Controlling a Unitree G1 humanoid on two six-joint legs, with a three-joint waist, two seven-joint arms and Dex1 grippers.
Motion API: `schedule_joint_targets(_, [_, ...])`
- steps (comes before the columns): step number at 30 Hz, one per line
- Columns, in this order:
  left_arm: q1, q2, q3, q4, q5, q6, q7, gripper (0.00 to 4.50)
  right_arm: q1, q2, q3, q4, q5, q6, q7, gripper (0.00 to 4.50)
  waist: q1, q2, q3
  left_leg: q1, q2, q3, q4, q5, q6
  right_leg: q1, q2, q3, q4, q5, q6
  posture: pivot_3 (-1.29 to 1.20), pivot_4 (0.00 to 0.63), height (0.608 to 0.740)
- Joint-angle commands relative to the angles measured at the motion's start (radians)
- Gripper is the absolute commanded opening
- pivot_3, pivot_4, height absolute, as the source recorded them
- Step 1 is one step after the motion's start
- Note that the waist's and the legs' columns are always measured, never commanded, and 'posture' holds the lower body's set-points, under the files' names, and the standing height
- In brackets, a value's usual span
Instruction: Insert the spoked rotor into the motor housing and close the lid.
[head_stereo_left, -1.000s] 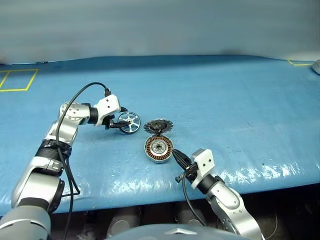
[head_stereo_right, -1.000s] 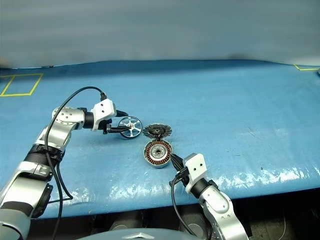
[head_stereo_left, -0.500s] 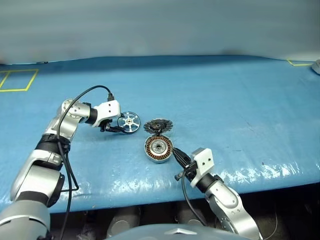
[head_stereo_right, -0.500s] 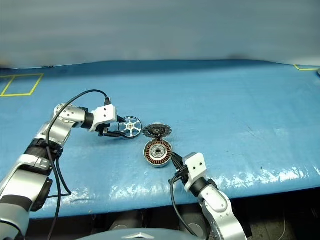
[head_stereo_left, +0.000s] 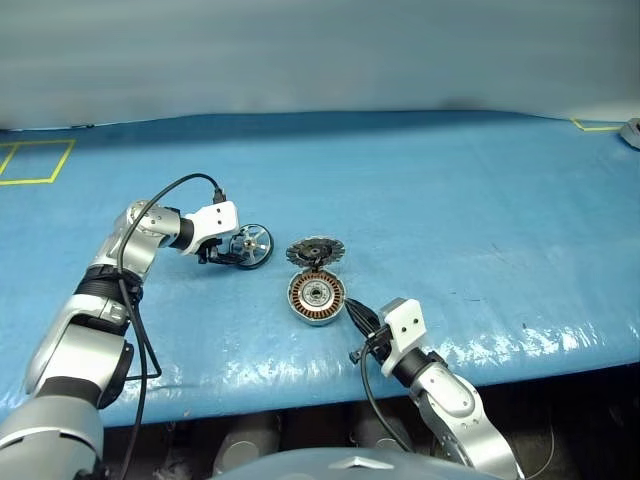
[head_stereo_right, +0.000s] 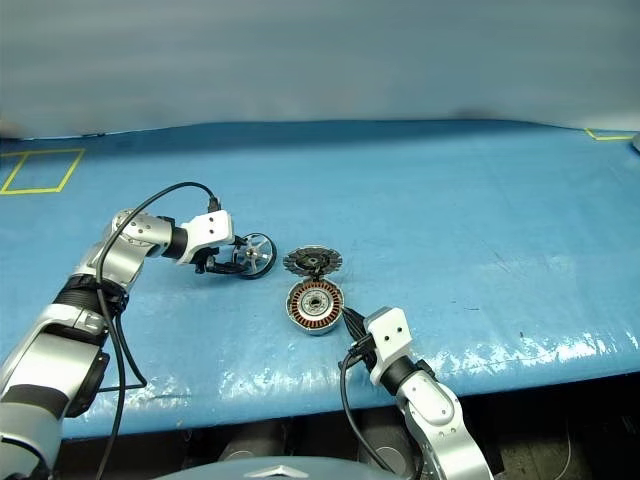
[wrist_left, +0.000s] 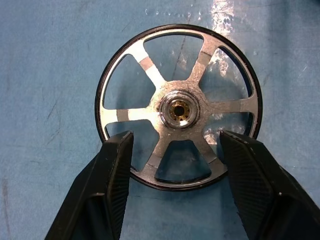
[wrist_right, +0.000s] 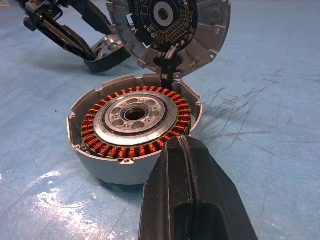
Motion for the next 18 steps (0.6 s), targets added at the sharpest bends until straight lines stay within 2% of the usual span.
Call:
schedule_joint_targets(1, [-0.008,-0.001,0.008,0.014,0.012,0.024,0.007,2.52,-0.002,0.003,0.005,-0.016,-0.003,-0.019,0.001,0.0,-0.001,0.0,0.0,0.0,0.0,0.0,0.0,0.0,0.0,0.0,0.0,0.0,0.0,0.0,0.0,0.0,0.15,0.74])
schedule_joint_targets(6, [-0.001,-0.008,0.004,0.022,0.018,0.029,0.012,1.07,-0.004,0.006,0.006,-0.013,-0.012,-0.017,-0.005,0.0,-0.001,0.0,-0.001,0.001,0.0,0.0,0.0,0.0,0.0,0.001,0.0,0.0,0.001,0.0,0.0,0.0,0.15,0.74])
schedule_joint_targets(12, [0.006,-0.011,0.01,0.019,0.015,0.035,0.007,1.02,-0.002,0.008,0.005,-0.01,-0.018,-0.012,-0.012,0.0,-0.001,0.0,-0.001,0.002,0.0,0.0,0.001,0.001,0.0,0.002,0.0,0.0,0.002,0.0,0.0,0.0,0.15,0.74])
schedule_joint_targets(18, [0.017,0.014,0.069,-0.019,-0.032,0.038,0.017,1.02,0.007,0.006,0.002,-0.017,-0.014,-0.025,-0.007,0.0,-0.002,0.0,-0.001,0.002,0.0,0.0,0.002,0.001,0.0,0.002,0.0,0.0,0.002,0.0,0.0,0.0,0.15,0.74])
